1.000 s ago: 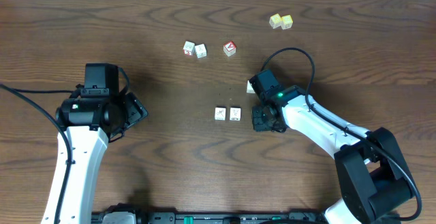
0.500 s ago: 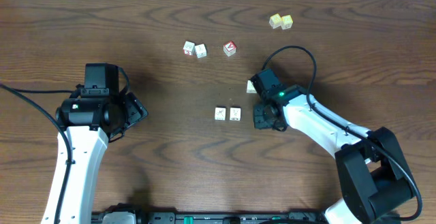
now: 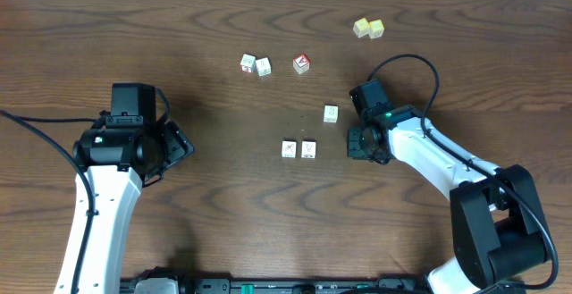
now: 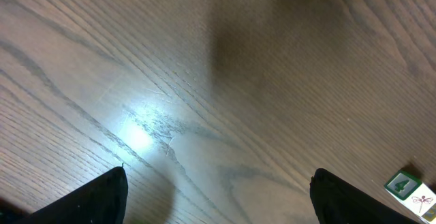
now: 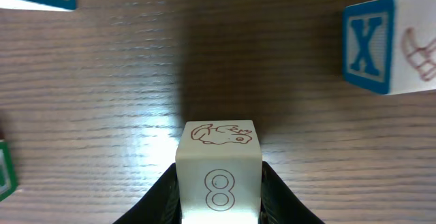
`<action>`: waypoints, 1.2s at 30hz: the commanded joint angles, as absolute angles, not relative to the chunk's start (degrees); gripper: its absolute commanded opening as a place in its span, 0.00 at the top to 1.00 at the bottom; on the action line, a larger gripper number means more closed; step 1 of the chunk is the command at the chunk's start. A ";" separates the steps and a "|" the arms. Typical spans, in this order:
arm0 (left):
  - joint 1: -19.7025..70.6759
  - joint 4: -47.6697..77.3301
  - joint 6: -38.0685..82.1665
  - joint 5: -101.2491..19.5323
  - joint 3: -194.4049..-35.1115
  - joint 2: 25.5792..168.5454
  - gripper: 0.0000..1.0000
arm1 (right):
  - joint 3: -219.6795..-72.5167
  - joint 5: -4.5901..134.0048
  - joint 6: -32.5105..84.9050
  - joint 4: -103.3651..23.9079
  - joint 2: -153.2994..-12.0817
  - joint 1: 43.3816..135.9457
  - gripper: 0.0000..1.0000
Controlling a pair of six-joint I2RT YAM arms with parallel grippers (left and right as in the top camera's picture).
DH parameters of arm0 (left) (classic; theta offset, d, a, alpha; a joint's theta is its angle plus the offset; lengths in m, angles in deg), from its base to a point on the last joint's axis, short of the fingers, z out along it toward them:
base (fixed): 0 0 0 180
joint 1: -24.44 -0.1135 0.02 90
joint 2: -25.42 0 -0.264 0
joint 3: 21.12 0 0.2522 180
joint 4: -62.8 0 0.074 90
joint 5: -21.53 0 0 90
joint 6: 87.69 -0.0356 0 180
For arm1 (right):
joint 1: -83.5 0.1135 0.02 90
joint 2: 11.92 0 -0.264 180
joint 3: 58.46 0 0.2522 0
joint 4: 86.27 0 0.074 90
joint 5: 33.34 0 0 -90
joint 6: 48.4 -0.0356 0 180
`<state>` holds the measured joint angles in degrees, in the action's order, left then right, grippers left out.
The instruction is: Lift 5 blocks
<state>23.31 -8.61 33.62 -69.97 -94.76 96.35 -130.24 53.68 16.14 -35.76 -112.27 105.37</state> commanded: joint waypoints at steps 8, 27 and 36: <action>23.01 -8.76 33.71 -70.47 -94.61 96.53 0.14 | -130.28 57.42 15.40 -35.43 -112.45 105.28 0.76; 23.01 -8.76 33.71 -70.47 -94.61 96.53 0.14 | -133.58 58.03 18.50 -29.51 -112.43 105.17 0.55; 23.01 -8.76 33.71 -70.47 -94.61 96.53 0.14 | -147.68 58.05 22.42 -21.84 -112.41 105.19 0.35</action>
